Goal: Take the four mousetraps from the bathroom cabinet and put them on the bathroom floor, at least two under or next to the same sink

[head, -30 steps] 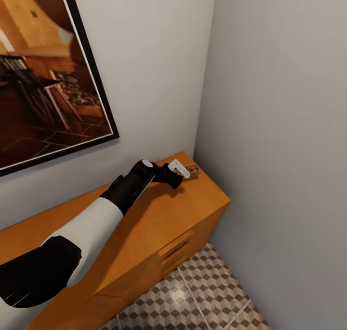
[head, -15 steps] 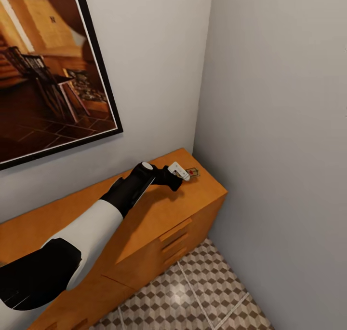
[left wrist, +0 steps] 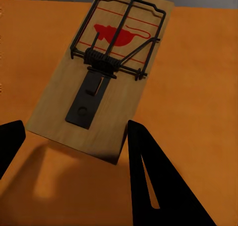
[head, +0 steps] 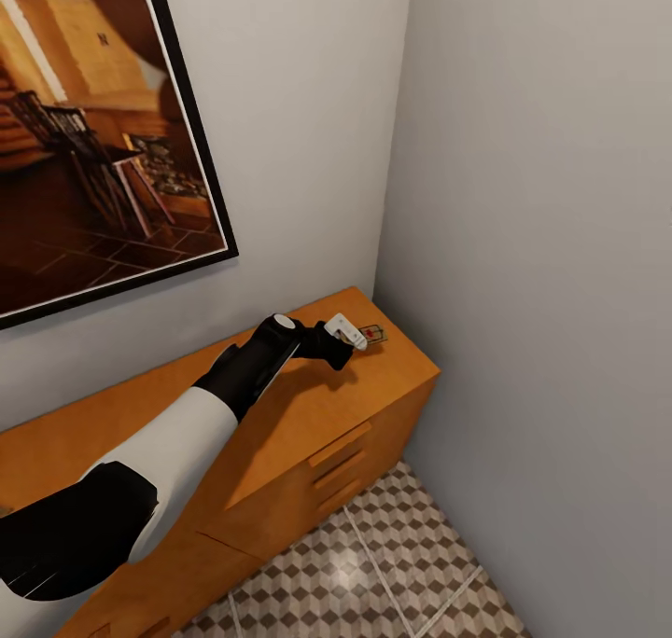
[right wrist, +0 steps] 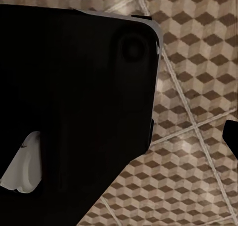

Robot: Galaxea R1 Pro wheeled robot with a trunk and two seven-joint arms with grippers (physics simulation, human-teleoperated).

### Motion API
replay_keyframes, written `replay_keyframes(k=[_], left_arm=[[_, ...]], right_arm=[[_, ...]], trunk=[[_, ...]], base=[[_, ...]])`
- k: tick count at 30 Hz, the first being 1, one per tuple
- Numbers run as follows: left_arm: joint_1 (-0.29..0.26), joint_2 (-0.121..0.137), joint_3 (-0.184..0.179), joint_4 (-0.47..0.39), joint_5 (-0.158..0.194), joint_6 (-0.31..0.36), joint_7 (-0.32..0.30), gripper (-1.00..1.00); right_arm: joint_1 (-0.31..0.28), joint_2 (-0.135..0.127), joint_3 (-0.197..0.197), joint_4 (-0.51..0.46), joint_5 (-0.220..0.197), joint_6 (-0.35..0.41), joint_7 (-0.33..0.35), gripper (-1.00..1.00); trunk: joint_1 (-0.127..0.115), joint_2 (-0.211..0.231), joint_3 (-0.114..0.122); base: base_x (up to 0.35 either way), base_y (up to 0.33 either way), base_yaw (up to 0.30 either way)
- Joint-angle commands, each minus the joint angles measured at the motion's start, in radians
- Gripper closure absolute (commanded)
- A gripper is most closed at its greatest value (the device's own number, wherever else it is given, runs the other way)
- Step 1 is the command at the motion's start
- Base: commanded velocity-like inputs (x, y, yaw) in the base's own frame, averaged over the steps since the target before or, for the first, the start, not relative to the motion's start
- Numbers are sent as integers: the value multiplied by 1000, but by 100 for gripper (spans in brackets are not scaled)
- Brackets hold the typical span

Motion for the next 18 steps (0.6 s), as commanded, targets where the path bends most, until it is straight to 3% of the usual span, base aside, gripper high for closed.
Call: replay_keyframes(k=[1, 13, 18], left_arm=[[-1, 0, 1, -1, -11, 1, -4, 100], [-1, 0, 1, -1, -11, 1, -4, 100], [-1, -1, 1, -1, -11, 2, -4, 100]], right_arm=[[-1, 0, -9, -1, 7, -4, 5, -100], [-1, 0, -9, -6, 7, -4, 5, -100], [-2, 0, -10, -6, 7, -4, 5, -100]], trunk=[[0, -2, -2], [0, -2, -2], [0, -2, -2]], base=[[0, 0, 0], [-1, 0, 0], [-155, 0, 1]])
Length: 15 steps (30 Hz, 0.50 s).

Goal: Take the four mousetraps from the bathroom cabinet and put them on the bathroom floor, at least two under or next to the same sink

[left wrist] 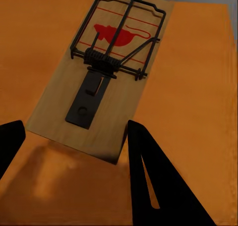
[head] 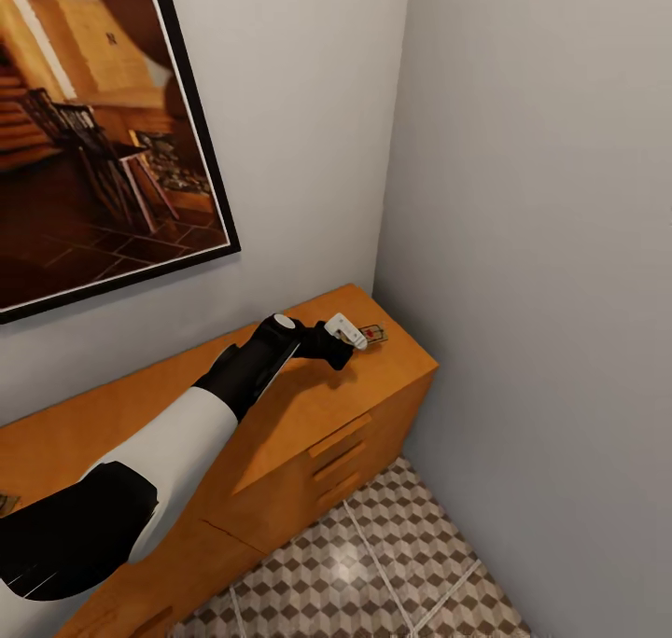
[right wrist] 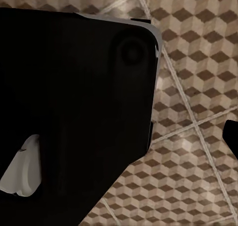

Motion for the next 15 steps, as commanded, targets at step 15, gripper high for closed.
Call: replay_keyframes(k=[15], left_arm=[[1, -1, 0, -1, -12, 1, -4, 100]], right_arm=[[0, 0, -9, 1, 7, -3, 5, -100]], trunk=[[0, -2, -2]], base=[[-324, 0, 99]])
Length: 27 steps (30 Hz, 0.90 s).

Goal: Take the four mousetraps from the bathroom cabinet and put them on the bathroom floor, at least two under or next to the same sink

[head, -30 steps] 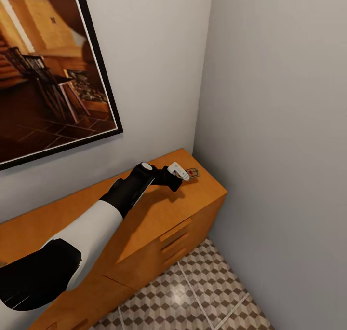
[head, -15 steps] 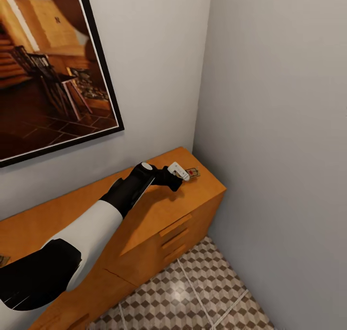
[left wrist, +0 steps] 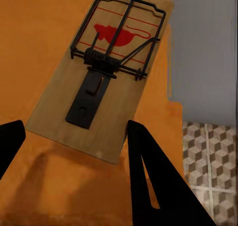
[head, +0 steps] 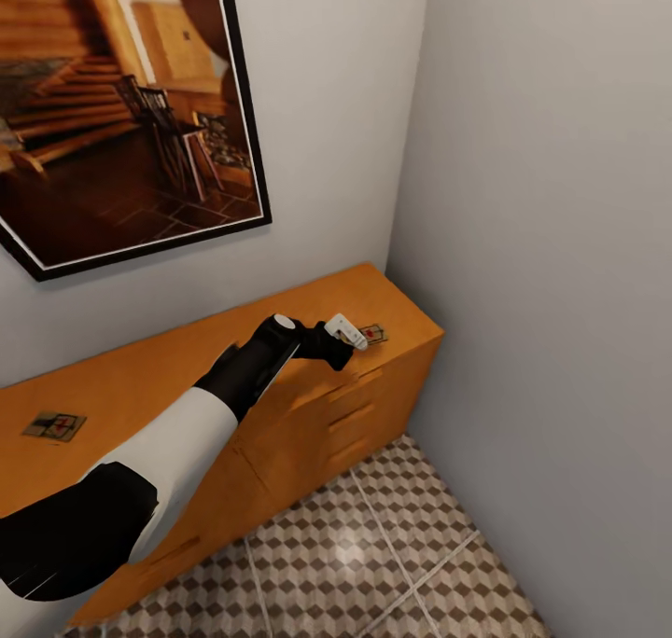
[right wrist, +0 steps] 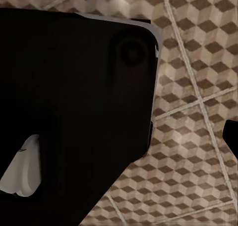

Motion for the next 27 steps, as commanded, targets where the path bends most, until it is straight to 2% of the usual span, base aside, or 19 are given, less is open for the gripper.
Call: replay_keyframes(k=[1, 27], left_arm=[[0, -1, 0, -1, -12, 1, -4, 100], [10, -2, 0, -1, -10, 0, -4, 100]], right_arm=[[0, 0, -9, 0, 7, -3, 5, -100], [0, 0, -9, 0, 7, -3, 5, -100]], trunk=[[0, -2, -2], [0, -2, -2]], base=[[-340, 0, 80], [-340, 0, 6]])
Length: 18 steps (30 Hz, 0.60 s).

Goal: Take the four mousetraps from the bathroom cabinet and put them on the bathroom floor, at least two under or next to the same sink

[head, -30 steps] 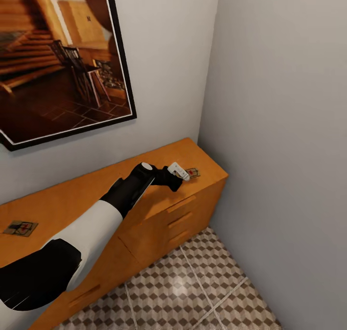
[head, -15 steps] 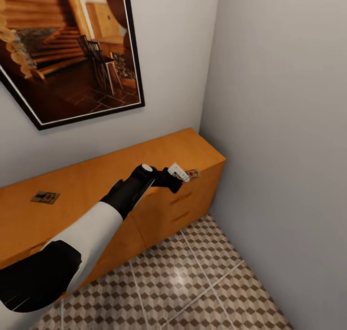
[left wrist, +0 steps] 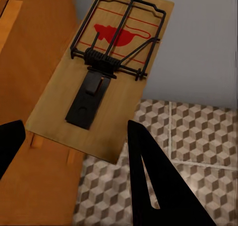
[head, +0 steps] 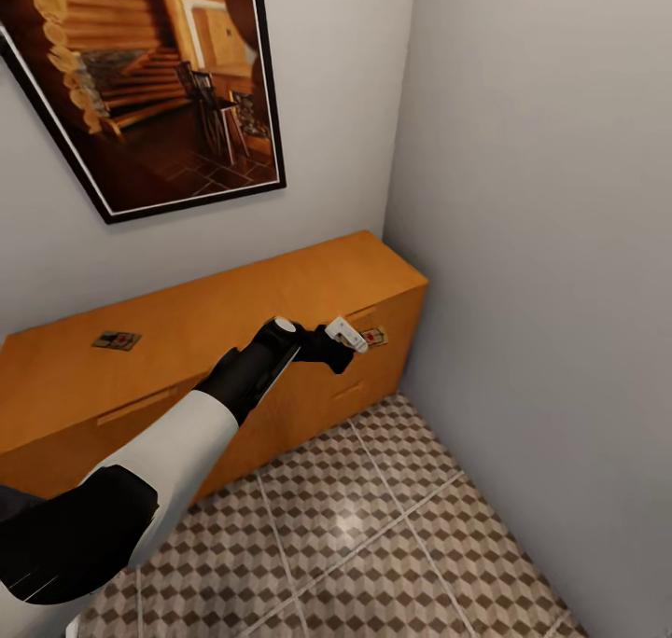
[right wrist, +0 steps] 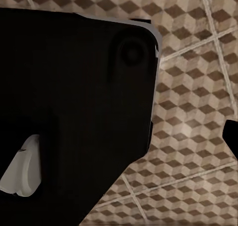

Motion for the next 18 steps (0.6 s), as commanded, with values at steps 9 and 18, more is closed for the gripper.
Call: replay_keyframes(k=[9, 18], left_arm=[[-1, 0, 0, -1, -11, 2, -4, 100], [-1, -1, 0, -1, -11, 1, -4, 100]], right_arm=[[0, 0, -9, 1, 7, -3, 5, -100], [0, 0, -9, 1, 7, -3, 5, -100]], trunk=[[0, -2, -2], [0, -2, -2]], base=[[-340, 0, 0], [-340, 0, 0]])
